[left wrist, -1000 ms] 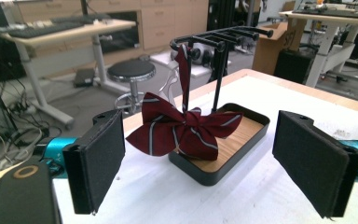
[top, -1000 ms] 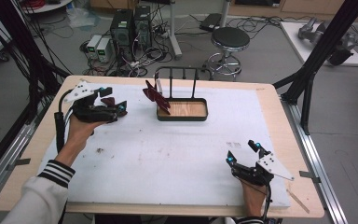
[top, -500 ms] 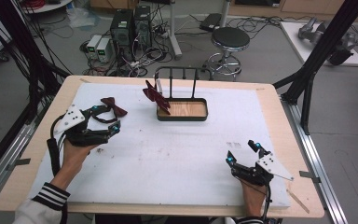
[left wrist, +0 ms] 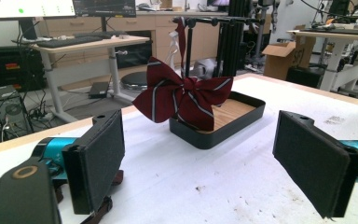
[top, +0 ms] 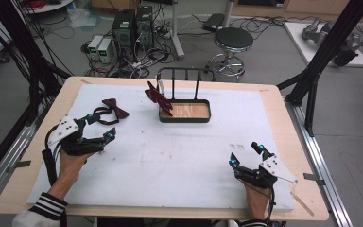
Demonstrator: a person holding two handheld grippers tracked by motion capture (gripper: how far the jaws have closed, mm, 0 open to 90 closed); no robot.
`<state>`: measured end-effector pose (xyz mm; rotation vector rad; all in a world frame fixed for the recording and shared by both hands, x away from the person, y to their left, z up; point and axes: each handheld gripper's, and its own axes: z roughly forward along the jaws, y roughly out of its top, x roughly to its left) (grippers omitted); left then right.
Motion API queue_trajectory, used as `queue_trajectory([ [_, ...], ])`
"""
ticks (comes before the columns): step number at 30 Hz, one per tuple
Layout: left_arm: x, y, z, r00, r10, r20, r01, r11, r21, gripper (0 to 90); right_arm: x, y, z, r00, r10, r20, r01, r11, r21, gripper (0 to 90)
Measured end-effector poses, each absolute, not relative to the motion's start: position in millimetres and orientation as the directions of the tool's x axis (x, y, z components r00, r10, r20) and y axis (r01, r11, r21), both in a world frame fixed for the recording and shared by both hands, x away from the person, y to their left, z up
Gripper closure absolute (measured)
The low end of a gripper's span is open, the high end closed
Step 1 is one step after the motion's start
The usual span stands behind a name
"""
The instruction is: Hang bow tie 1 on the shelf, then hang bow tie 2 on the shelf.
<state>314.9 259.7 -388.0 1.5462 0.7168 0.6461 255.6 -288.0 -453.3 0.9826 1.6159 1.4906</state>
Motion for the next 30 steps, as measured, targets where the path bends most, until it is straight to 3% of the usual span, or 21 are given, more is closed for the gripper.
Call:
queue_trajectory([
  [30, 330, 264, -375, 0.631, 0.775, -0.012, 0.108, -0.072, 0.992, 17.1, 256, -288, -453, -0.454, 0.891, 0.002, 0.069, 0.032, 0.997, 10.8],
])
